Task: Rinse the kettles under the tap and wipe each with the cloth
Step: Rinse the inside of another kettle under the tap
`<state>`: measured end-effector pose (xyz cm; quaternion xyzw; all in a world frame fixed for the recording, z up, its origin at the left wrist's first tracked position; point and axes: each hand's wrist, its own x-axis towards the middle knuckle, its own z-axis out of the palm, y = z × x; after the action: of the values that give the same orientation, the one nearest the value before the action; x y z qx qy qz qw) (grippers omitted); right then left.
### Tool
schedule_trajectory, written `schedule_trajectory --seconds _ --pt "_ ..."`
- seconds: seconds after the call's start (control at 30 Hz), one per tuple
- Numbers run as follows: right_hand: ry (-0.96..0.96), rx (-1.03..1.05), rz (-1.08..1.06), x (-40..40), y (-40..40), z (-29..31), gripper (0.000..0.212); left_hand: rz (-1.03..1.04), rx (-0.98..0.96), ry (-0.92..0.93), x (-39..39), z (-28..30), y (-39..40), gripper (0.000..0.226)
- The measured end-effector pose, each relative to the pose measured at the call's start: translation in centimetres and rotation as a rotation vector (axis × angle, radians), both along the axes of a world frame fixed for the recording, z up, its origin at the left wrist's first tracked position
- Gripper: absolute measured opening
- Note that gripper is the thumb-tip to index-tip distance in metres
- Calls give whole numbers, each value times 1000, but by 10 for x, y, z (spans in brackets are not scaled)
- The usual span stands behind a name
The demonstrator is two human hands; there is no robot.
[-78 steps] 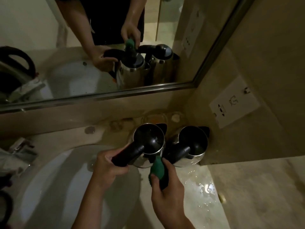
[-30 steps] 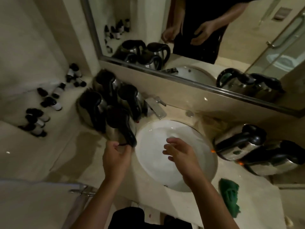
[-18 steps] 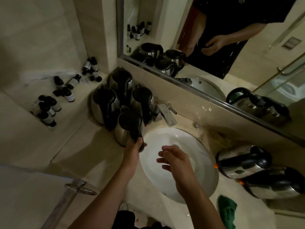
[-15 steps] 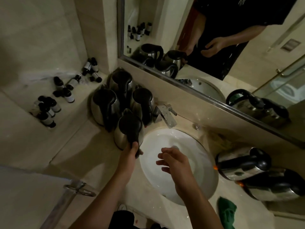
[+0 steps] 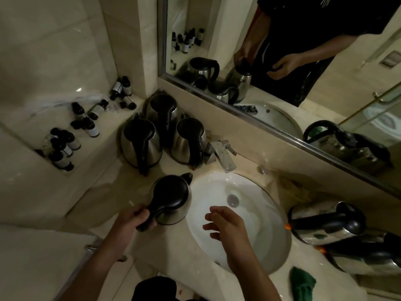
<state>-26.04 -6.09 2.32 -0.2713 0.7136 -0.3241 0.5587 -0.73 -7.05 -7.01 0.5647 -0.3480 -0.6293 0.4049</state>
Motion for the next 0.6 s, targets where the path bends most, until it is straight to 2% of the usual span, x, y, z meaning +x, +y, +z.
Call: schedule_trajectory --seconds 0.07,0.2,0.33,0.43,0.6 --pt "-17 2 10 6 -1 -1 16 -32 34 24 -9 4 0 57" --pt "-19 -4 28 10 -3 -2 16 17 85 63 -34 9 3 37" --pt "5 2 14 4 -2 -2 17 71 104 92 -47 19 1 49" --pt "27 0 9 -2 -2 -3 17 74 80 83 -46 31 -8 37" --pt "45 10 11 -12 1 -7 16 78 155 113 -52 39 -11 49"
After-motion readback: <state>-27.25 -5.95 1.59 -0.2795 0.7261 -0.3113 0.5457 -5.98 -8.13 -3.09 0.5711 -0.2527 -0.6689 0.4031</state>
